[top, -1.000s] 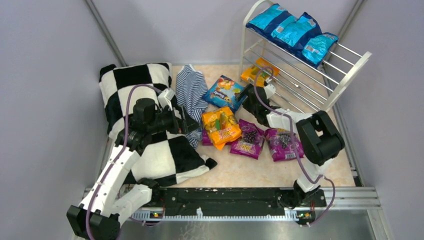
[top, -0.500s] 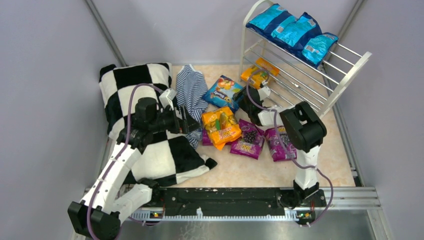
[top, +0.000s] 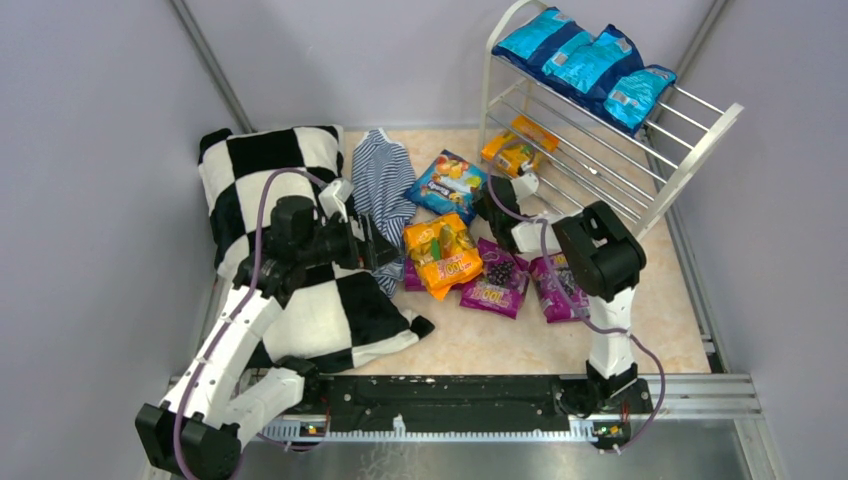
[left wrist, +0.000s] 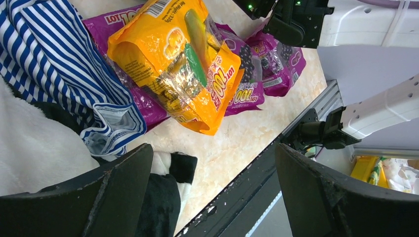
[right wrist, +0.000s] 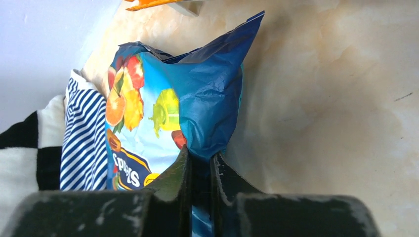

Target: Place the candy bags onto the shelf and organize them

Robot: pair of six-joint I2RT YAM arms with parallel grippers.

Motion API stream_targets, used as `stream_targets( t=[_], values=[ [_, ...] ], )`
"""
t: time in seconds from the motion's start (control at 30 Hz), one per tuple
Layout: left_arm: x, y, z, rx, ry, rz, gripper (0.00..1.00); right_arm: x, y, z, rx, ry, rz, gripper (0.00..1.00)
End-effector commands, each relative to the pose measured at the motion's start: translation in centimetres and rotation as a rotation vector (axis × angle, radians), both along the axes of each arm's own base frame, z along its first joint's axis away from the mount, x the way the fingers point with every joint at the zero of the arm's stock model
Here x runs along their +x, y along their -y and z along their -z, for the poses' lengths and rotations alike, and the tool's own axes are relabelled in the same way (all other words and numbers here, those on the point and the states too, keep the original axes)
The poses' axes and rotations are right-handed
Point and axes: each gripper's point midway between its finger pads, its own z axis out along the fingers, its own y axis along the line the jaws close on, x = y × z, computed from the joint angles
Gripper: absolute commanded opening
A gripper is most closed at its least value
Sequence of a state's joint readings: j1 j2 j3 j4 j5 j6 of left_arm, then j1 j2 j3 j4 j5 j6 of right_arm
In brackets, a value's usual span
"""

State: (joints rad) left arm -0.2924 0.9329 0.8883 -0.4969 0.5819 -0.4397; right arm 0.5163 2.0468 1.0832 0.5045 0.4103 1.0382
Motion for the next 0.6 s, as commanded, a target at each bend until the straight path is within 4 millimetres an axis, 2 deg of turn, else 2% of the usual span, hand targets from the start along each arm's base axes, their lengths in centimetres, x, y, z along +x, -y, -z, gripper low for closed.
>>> stream_targets(
  t=[0.0,0.1,0.17,0.33,0.57],
  values=[
    [-0.2,-0.1,-2.0,-0.012,0.055,0.000,0.99,1.2,-0.9,-6.5,0.042,0.131,-0.002,0.00],
    [-0.6,-0.2,-2.3,-0.017,0.056,-0.003,0.99,0.6,-0.9,-9.0,0.049,0.161,-0.021,0.00],
    [-0.8,-0.4,-2.3,-0.017,0.057,-0.009,0.99,0.1,-1.0,-11.3,0.050,0.197,-0.040,0.00],
    [-1.3,-0.6,-2.3,-0.019,0.054,-0.020,0.99,-2.2,-0.5,-15.7,-0.048,0.263,-0.048,0.00],
    [-1.5,-0.8,-2.3,-0.025,0.058,-0.034,0.99,-5.8,1.8,-20.8,-0.239,0.360,-0.100,0.00]
  ],
)
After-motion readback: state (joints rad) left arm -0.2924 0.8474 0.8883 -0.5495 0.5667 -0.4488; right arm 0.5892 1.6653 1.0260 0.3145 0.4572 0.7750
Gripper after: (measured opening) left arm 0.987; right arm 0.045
